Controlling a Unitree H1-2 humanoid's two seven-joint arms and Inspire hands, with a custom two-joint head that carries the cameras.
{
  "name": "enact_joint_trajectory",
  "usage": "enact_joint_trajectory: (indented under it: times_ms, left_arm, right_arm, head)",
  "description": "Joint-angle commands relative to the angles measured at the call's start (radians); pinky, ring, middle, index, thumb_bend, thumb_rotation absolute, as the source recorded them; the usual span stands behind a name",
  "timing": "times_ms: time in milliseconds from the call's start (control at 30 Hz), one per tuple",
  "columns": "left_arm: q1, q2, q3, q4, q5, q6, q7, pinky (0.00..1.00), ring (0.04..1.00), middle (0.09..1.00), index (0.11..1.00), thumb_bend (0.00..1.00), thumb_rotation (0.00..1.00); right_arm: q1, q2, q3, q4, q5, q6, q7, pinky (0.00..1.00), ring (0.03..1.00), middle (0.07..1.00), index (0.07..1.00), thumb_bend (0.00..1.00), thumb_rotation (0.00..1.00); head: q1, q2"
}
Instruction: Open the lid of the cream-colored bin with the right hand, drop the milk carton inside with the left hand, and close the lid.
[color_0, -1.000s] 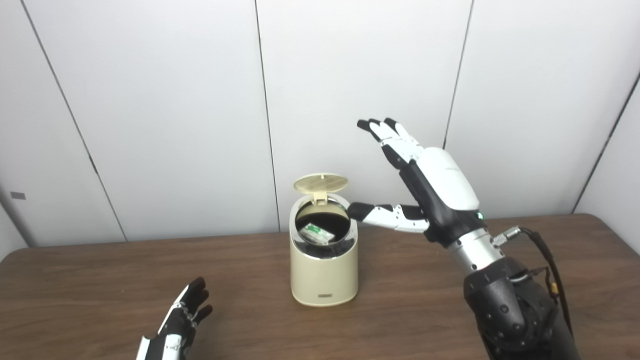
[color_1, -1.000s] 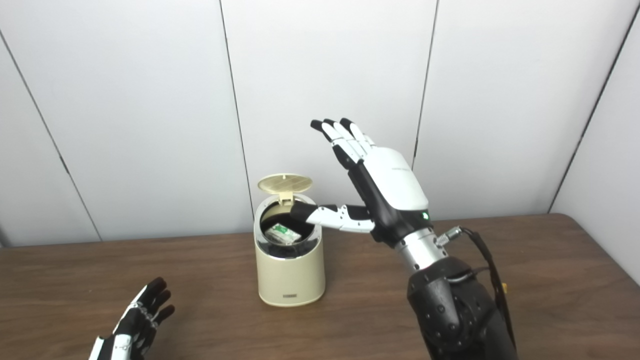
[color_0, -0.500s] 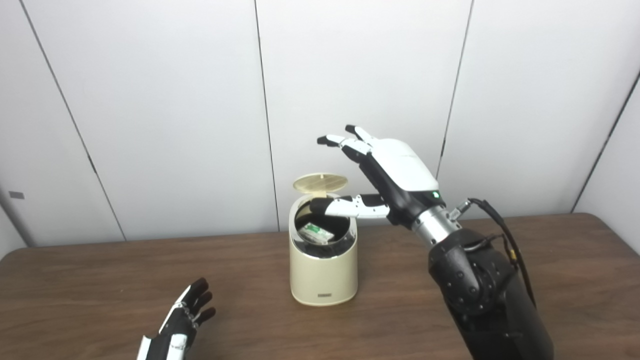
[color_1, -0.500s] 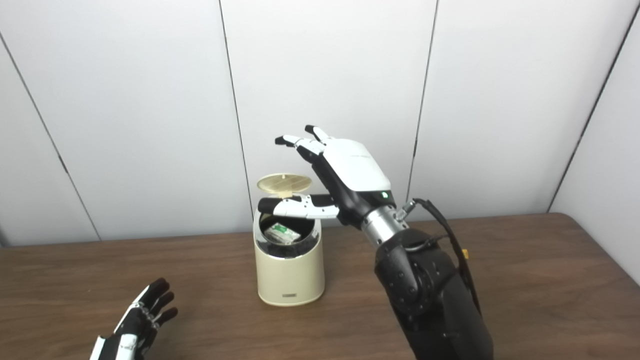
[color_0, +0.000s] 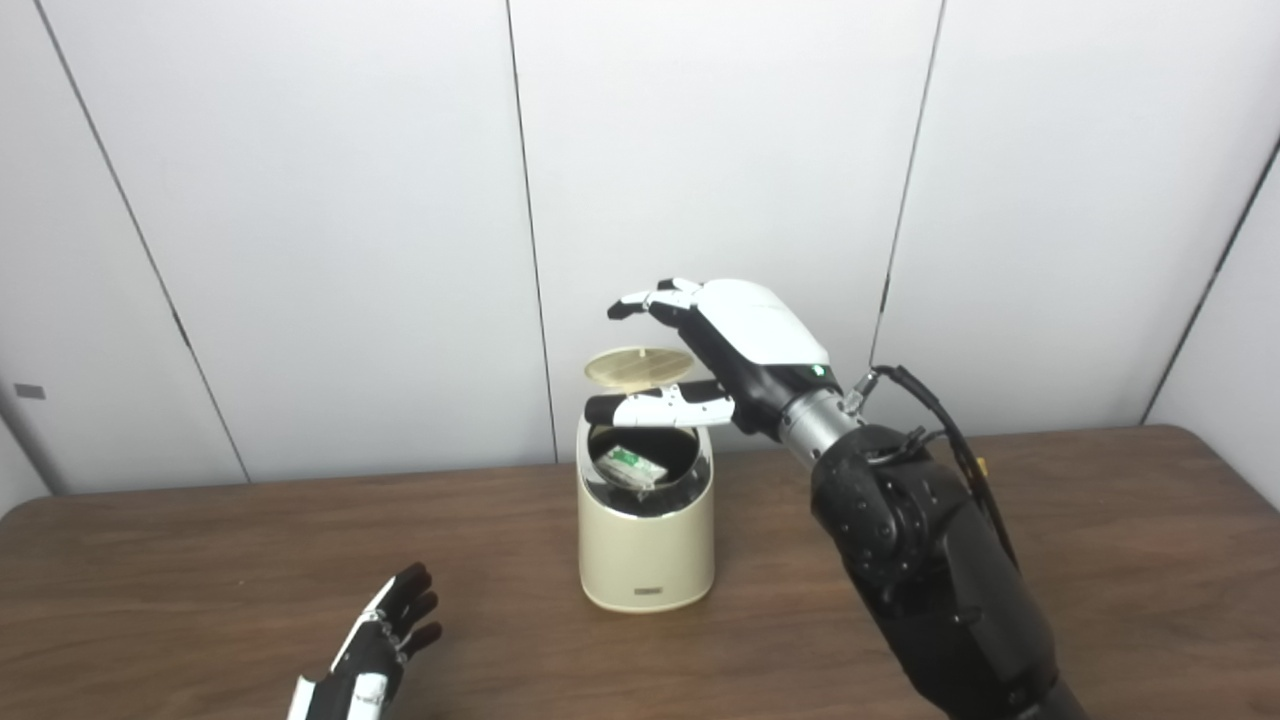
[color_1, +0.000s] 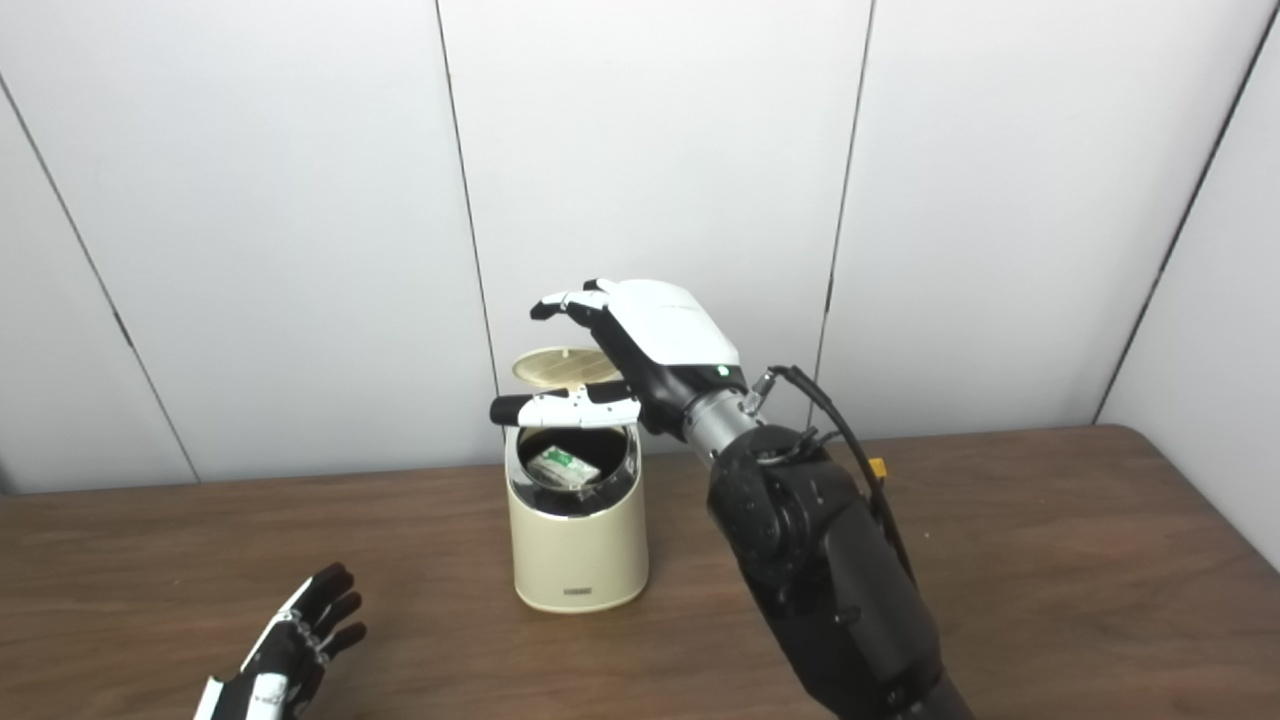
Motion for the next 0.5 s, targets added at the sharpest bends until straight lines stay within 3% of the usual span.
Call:
enact_joint_trajectory:
  times_ms: [0, 200, 467]
  left_arm:
    - [0.023, -0.009, -0.005, -0.006, -0.01, -0.002, -0.008, 0.84, 0.886, 0.909, 0.93, 0.64, 0.94]
    - [0.024, -0.013, -0.002, -0.008, -0.012, -0.001, -0.017, 0.84, 0.88, 0.903, 0.928, 0.63, 0.94]
    - [0.02, -0.021, -0.002, -0.014, -0.011, 0.01, -0.02, 0.83, 0.873, 0.896, 0.928, 0.65, 0.93]
  right_arm:
    - [-0.058, -0.01, 0.0, -0.014, -0.012, 0.003, -0.004, 0.93, 0.933, 0.848, 0.813, 0.82, 0.92]
    - [-0.029, -0.006, -0.002, -0.012, 0.004, -0.014, -0.038, 0.94, 0.927, 0.83, 0.797, 0.85, 0.91]
    - [0.073, -0.006, 0.0, -0.098, 0.004, -0.003, -0.03, 0.93, 0.917, 0.806, 0.794, 0.83, 0.91]
  head:
    - [-0.001, 0.002]
    - [0.0, 0.007]
    - [0.002, 0.01]
